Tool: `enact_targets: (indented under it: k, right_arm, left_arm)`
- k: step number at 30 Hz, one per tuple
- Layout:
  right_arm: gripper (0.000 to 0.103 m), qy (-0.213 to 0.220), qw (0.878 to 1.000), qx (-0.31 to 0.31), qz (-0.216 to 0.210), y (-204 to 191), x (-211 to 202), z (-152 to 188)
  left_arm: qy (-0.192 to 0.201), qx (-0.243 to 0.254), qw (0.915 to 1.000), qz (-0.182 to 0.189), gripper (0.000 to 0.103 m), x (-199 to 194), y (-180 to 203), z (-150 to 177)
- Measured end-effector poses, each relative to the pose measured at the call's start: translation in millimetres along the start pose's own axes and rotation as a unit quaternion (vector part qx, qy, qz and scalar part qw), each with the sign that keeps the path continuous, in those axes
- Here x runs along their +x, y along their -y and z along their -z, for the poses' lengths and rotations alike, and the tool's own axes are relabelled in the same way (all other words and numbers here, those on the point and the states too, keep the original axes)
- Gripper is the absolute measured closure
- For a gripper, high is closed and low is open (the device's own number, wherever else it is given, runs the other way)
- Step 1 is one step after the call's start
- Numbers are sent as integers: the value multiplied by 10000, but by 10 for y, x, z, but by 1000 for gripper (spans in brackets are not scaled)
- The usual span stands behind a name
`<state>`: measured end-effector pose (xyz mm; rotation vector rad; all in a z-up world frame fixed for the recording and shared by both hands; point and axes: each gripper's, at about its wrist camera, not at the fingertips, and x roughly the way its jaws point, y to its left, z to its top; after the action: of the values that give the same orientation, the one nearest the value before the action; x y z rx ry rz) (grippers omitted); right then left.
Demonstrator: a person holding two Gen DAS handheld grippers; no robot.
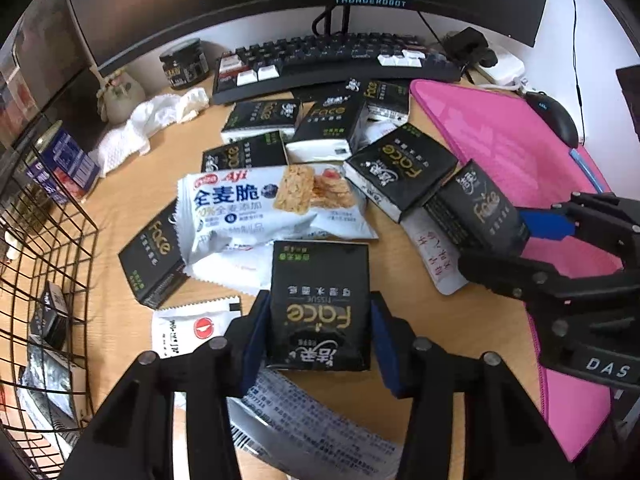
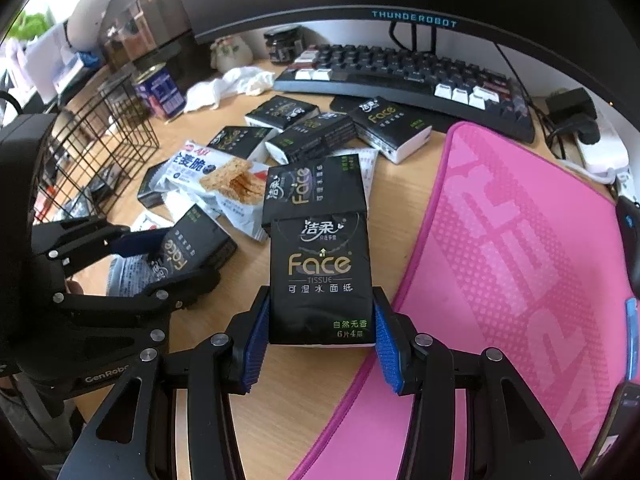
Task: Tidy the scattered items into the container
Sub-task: 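Carry both tissue packs into the wire basket and open both tools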
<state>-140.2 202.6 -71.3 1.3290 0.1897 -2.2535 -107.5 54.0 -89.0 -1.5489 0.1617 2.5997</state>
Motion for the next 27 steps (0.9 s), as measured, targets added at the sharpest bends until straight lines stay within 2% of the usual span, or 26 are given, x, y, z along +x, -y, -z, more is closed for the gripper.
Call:
enact_targets:
  k: [6, 9, 17, 21, 27]
  right_arm:
    - [56, 108, 9999, 3, 8, -19, -110, -6]
    - [56, 213, 9998, -34, -6, -69, -224, -32]
    - [56, 376, 9984, -408, -128, -469, -470, -185]
    - [56, 547, 9952, -761, -279, -863, -601, -382]
    - [56, 773, 9821, -1562, -714, -1813, -683, -707]
  left_arm:
    - [195, -16, 9998, 30, 51, -209, -52, -40]
    - [423, -39, 9991, 3, 51, -432, -104, -70]
    - [976, -341, 9944, -208, 51, -1018, -490, -41]
    - [1151, -678, 9902, -397, 51, -1292, -888, 92]
    - [1343, -1352, 9773, -921, 51, -1669, -1603, 439]
